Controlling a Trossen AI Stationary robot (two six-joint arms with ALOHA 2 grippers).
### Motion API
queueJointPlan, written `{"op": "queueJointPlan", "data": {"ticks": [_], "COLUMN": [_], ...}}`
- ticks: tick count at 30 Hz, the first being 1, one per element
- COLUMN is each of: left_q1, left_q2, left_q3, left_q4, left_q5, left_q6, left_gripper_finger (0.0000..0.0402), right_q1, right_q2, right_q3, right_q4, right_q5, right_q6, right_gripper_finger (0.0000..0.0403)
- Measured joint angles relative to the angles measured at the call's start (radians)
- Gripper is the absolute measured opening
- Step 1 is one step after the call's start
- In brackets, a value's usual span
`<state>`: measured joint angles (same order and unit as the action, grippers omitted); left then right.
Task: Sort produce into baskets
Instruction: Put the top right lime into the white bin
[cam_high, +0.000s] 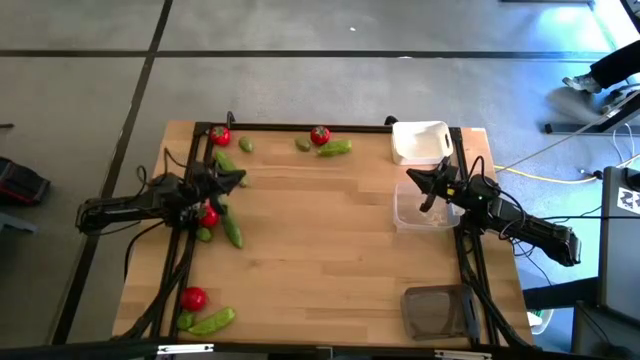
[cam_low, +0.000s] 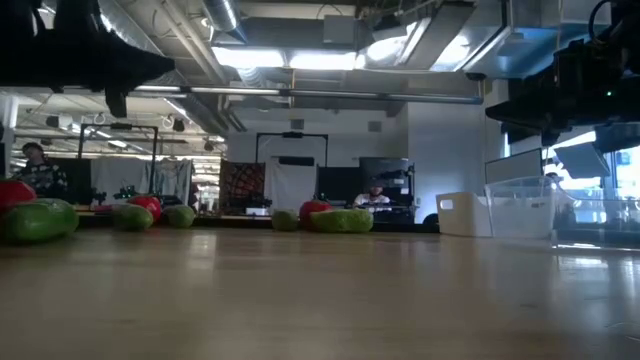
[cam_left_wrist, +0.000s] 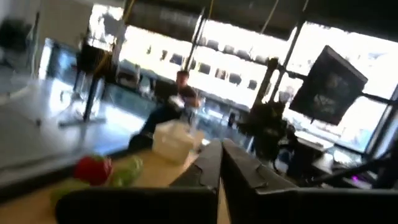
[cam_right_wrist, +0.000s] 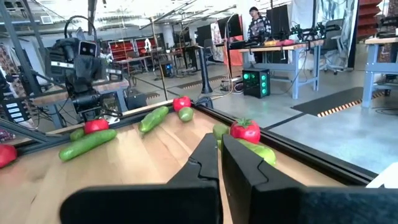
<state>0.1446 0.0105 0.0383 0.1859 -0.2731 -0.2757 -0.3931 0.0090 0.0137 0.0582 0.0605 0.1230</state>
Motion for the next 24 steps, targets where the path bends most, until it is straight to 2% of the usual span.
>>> {"op": "queueJointPlan", "data": {"ticks": [6,14,18,24], "left_q1": [0.000,0.000,0.000,0.018], "left_q2": [0.048,0.238,0.355,0.568], "left_q3": [0.000,0.013,0.073,0.219], "left_q4": [0.149,0.301,0.305,0.306], "left_q5": [-0.062,-0.083,-0.126,-0.133], "left_q6": [0.142,0.194,0.204,0.257], "left_gripper_finger": [0.0005,0.0005,0.0005,0.0005], "right_q1": [0.000,0.000,0.000,0.000], "right_q2": [0.000,0.000,0.000,0.000], "right_q3": [0.000,0.001,0.001,0.001], "right_q4": [0.000,0.000,0.003,0.003], "right_q5": [0.000,0.000,0.006,0.058], "right_q6": [0.000,0.000,-0.019,-0.031], "right_gripper_finger": [0.0010,0.0010,0.0010,0.0010]}}
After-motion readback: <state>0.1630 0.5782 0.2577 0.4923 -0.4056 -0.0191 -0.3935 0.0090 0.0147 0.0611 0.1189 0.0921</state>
